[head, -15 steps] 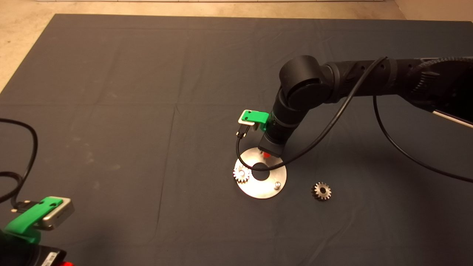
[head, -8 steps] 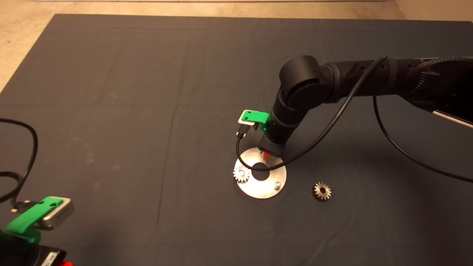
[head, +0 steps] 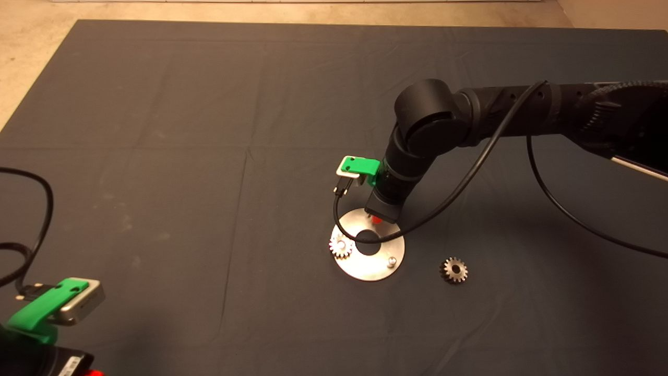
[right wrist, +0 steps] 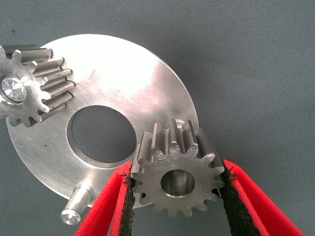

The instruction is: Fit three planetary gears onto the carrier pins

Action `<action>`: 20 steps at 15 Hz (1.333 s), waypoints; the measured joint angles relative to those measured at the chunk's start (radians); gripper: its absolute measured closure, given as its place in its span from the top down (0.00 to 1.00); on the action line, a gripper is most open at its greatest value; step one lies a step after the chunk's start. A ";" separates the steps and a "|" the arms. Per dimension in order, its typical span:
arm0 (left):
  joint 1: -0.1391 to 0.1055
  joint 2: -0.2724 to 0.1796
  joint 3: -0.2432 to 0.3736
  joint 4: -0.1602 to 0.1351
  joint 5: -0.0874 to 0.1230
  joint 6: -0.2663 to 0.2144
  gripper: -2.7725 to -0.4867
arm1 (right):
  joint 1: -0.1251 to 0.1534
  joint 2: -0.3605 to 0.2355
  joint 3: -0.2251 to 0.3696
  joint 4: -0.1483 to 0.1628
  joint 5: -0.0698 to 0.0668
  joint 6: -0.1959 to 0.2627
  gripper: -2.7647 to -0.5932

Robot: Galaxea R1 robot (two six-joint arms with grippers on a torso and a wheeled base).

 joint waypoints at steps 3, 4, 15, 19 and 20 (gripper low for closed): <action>0.000 0.000 0.000 0.000 0.000 0.000 0.93 | 0.000 -0.013 0.013 0.000 0.002 0.001 0.23; 0.000 0.000 0.000 0.000 0.000 0.000 0.93 | 0.000 -0.019 0.014 0.000 0.002 0.001 0.23; 0.000 0.000 0.000 0.000 0.000 0.000 0.93 | 0.000 -0.021 0.014 0.000 0.001 0.012 0.23; 0.000 0.000 0.000 0.000 0.000 0.001 0.93 | 0.000 -0.018 0.014 0.000 -0.001 0.020 0.23; 0.000 0.000 0.000 0.000 0.000 0.001 0.93 | 0.000 -0.017 0.014 0.000 0.000 0.022 0.23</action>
